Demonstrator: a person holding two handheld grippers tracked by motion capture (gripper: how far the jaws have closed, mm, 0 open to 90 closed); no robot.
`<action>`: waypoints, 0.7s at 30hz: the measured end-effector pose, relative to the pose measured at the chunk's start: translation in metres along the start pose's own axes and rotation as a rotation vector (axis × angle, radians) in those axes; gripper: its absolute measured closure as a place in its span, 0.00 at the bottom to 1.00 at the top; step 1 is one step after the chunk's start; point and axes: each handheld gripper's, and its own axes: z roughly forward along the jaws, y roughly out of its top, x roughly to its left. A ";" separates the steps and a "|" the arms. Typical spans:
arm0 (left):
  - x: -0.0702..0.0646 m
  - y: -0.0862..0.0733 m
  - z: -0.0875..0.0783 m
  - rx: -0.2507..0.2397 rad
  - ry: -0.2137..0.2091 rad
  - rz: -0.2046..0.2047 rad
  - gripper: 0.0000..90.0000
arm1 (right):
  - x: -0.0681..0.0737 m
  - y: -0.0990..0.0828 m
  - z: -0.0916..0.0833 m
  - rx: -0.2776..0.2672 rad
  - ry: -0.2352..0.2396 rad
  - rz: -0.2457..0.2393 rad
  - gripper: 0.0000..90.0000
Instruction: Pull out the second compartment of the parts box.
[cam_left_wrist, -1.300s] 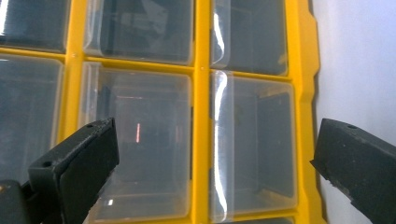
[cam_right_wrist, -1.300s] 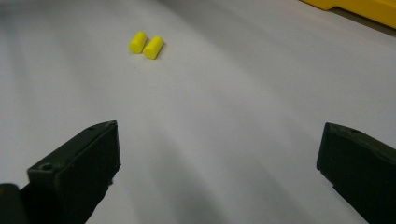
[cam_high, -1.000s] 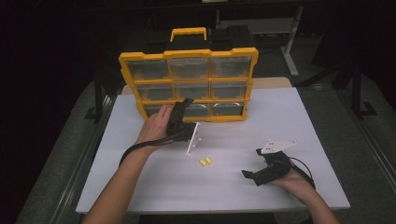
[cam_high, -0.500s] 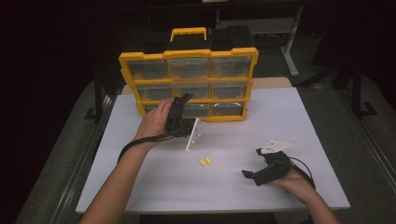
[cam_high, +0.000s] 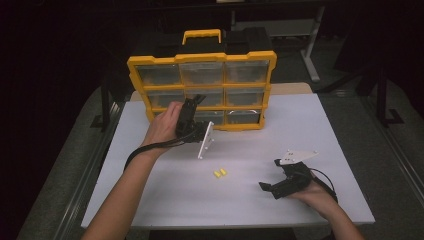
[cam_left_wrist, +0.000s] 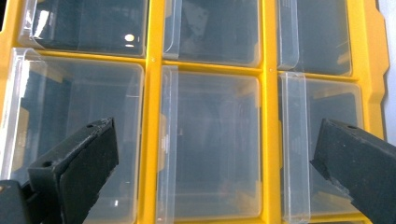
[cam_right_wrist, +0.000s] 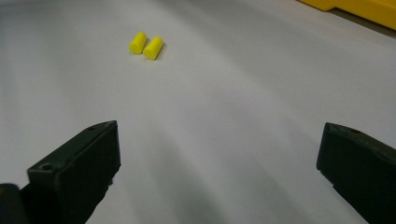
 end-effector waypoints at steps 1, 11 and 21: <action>0.001 0.000 0.000 0.001 0.004 0.001 0.00 | 0.000 0.000 0.000 0.001 -0.001 -0.001 0.00; 0.013 -0.001 -0.001 0.001 0.025 0.008 0.00 | 0.000 0.000 0.000 -0.001 -0.001 -0.001 0.00; 0.025 -0.001 -0.001 -0.001 0.042 0.009 0.00 | 0.000 0.000 0.000 -0.001 -0.001 -0.002 0.00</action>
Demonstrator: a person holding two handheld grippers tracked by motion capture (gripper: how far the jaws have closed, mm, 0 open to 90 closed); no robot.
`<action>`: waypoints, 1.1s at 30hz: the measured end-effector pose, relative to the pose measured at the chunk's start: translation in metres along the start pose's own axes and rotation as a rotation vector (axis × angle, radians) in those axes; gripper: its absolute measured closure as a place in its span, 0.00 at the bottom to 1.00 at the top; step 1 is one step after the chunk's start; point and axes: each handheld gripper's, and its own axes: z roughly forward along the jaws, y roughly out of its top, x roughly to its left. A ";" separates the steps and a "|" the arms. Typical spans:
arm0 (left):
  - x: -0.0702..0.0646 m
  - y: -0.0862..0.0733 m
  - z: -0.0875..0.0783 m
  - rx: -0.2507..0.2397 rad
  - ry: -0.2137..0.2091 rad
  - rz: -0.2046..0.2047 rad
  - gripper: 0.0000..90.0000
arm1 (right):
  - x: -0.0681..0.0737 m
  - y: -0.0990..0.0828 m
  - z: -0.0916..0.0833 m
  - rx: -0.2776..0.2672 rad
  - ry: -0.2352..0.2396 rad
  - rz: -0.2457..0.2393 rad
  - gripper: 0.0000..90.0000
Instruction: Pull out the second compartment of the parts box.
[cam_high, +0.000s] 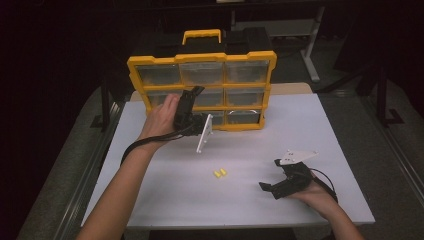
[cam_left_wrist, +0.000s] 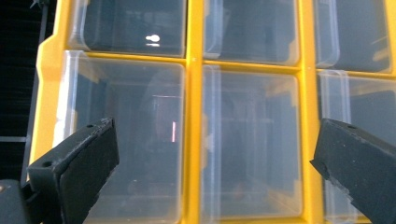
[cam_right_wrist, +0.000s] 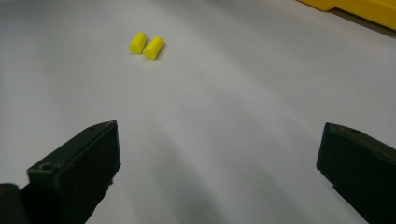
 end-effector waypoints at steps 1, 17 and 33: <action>0.002 0.000 0.000 0.001 0.002 0.002 0.00 | 0.000 0.000 0.000 -0.001 0.000 0.000 0.00; 0.026 -0.001 0.002 -0.004 0.031 0.019 0.00 | 0.000 0.000 0.000 -0.002 0.000 -0.002 0.00; 0.049 -0.007 0.007 0.008 0.054 0.046 0.00 | 0.000 0.000 0.000 -0.004 0.000 -0.004 0.00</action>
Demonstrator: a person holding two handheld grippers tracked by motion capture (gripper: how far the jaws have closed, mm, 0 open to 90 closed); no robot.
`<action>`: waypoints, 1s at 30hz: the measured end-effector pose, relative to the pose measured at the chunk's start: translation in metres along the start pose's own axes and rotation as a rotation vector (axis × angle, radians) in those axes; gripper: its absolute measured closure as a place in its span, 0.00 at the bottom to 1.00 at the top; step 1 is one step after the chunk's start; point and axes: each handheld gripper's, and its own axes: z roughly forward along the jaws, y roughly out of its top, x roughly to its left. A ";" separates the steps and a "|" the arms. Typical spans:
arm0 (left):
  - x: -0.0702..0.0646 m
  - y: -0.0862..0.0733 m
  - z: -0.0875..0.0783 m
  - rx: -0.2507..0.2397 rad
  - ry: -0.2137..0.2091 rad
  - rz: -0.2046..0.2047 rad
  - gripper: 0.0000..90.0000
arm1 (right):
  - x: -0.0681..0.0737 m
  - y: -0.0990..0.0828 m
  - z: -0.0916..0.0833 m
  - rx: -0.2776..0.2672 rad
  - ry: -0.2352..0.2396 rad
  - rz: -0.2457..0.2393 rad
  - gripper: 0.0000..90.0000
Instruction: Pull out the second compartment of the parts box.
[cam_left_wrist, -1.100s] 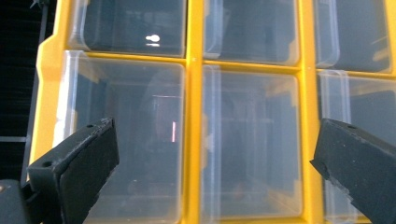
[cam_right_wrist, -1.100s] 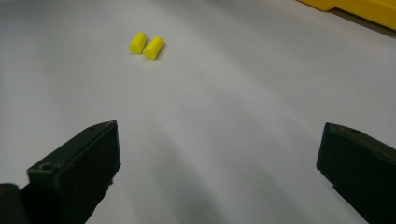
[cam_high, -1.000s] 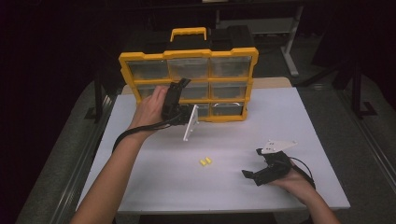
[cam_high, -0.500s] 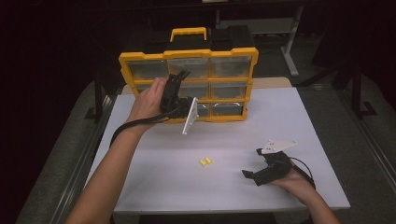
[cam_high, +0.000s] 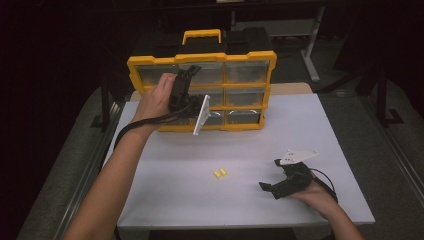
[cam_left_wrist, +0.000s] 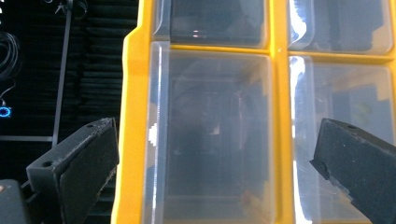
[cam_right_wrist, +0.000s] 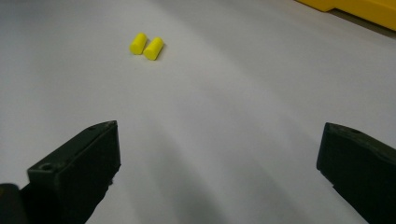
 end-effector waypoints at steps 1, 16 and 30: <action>0.001 0.000 0.000 0.002 0.001 0.001 0.00 | 0.000 0.000 0.000 0.000 0.000 0.002 0.00; 0.015 -0.001 0.006 0.013 0.016 0.015 0.00 | 0.000 0.000 0.000 -0.001 0.001 0.004 0.00; 0.019 -0.003 0.009 0.022 0.016 0.010 0.12 | 0.000 0.000 -0.001 -0.003 0.001 0.006 0.00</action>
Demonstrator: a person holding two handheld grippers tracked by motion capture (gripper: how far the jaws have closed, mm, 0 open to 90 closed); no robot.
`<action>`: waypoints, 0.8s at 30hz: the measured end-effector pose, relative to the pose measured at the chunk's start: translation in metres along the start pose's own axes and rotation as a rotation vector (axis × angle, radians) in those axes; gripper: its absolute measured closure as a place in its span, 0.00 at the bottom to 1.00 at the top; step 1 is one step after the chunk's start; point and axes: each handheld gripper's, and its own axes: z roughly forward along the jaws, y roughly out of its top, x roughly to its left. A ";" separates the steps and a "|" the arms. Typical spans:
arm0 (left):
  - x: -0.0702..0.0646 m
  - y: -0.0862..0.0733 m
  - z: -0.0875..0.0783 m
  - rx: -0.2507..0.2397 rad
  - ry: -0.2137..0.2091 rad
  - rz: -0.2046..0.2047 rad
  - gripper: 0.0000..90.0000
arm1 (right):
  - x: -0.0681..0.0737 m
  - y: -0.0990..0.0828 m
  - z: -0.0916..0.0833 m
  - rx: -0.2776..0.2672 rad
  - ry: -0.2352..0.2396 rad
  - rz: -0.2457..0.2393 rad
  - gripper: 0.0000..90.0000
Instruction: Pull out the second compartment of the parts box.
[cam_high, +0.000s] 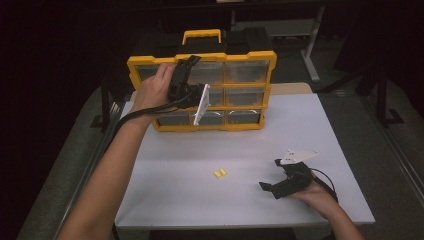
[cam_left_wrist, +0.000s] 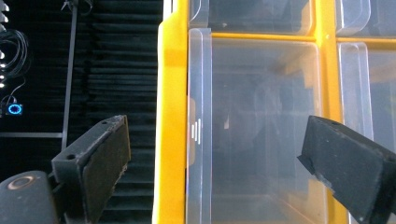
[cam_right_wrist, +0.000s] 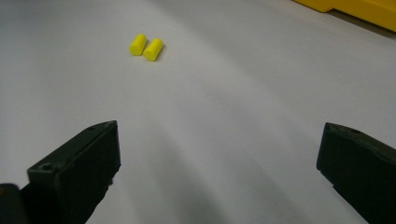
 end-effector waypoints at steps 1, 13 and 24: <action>0.000 0.000 0.000 0.002 0.001 -0.001 0.14 | 0.000 0.000 0.000 0.001 0.000 0.000 0.00; 0.001 0.001 0.001 0.005 0.008 -0.009 0.22 | 0.000 0.000 0.000 0.000 -0.001 0.001 0.00; 0.003 0.002 -0.001 0.020 0.020 -0.021 0.37 | 0.000 0.000 0.000 0.001 0.000 0.001 0.00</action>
